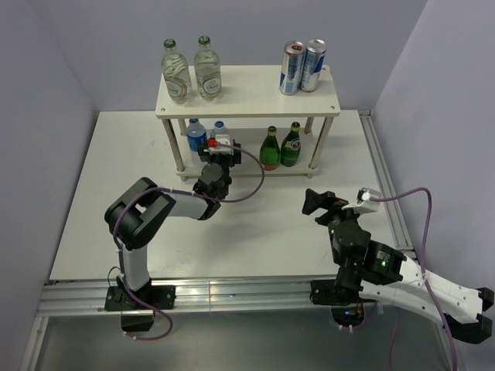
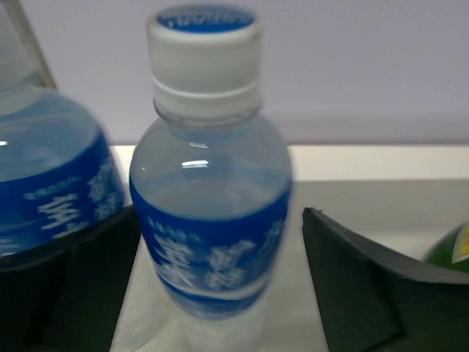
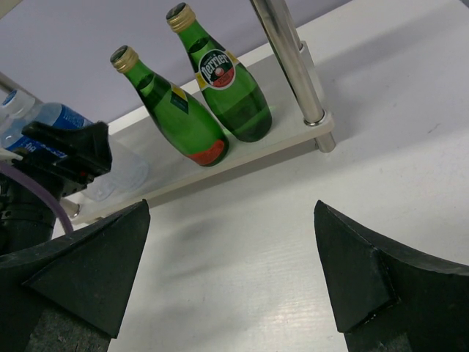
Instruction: Place and organize the beverage onto the shelf
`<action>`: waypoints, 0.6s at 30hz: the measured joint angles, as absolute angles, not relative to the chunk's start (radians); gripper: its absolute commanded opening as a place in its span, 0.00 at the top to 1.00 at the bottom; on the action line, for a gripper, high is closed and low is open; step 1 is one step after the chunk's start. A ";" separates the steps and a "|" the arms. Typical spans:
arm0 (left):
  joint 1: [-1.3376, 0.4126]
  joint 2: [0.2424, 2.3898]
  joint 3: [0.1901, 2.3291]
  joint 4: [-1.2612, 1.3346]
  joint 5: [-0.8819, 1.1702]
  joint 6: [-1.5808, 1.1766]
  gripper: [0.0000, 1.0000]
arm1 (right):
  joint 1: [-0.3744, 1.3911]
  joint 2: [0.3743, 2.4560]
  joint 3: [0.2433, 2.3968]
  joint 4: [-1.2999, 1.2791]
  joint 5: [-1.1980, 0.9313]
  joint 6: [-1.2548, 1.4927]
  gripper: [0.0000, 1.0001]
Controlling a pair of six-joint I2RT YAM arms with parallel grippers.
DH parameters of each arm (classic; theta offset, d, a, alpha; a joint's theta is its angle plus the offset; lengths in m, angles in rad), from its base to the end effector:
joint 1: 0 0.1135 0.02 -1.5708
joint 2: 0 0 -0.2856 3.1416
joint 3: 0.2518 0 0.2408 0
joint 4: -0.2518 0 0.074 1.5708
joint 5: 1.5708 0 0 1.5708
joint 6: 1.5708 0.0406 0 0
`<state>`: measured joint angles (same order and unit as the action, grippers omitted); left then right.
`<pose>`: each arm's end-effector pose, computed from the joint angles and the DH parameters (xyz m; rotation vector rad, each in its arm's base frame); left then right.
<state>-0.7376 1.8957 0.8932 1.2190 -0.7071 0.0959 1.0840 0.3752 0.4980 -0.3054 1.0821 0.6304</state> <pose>0.3061 -0.2425 0.2424 -0.0191 1.4068 -0.0538 0.0644 0.0450 0.2894 0.3915 1.6214 0.3519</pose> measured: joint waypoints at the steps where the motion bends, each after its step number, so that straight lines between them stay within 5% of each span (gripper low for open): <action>1: -0.736 1.896 0.893 1.226 -0.703 0.086 0.01 | 1.084 0.375 0.498 -0.305 1.082 0.630 0.00; 18: -0.768 1.749 0.836 1.237 -0.678 0.029 0.01 | 1.084 0.375 0.498 -0.305 1.080 0.630 0.00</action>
<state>-0.7685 1.7489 0.8356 1.2366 -0.6785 0.0292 1.0840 0.3752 0.4980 -0.3054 1.0798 0.6304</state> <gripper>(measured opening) 0.993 0.999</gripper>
